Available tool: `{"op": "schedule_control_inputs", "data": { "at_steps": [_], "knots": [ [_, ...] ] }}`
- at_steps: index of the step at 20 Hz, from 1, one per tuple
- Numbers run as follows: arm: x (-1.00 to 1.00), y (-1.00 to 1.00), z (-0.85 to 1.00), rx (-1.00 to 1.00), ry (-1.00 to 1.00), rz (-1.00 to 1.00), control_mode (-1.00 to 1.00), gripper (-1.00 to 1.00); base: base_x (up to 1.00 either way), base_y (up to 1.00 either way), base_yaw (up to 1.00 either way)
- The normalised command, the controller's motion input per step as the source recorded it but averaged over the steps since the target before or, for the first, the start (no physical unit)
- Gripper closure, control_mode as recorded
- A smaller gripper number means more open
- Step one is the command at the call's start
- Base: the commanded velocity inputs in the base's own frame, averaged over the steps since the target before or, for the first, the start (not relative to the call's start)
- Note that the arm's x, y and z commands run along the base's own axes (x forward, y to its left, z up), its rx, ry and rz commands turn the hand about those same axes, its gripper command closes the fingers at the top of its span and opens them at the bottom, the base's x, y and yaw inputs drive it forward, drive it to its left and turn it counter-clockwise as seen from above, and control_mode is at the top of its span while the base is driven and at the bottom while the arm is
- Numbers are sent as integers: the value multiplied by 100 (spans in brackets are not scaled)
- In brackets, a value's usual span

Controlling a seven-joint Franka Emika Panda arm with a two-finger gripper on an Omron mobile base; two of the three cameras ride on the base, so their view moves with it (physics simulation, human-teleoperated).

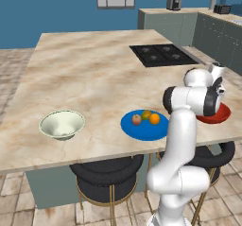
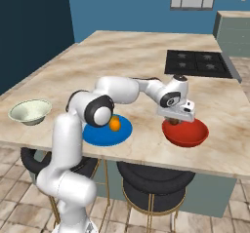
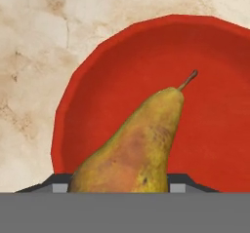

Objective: Take the fruits from the plate on the dining counter and place two fruits in each bowl.

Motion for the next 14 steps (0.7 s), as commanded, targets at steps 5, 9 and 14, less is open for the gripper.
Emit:
{"op": "schedule_control_inputs", "data": {
  "at_steps": [5, 9, 14],
  "knots": [
    [-9, -13, -30, 2, 0, 0, -100, 100, 0, 0, 0],
    [-3, 0, -49, 0, 0, 0, -100, 100, 0, 0, 0],
    [3, 0, -49, 0, 0, 0, -100, 100, 0, 0, 0]
  ]
}}
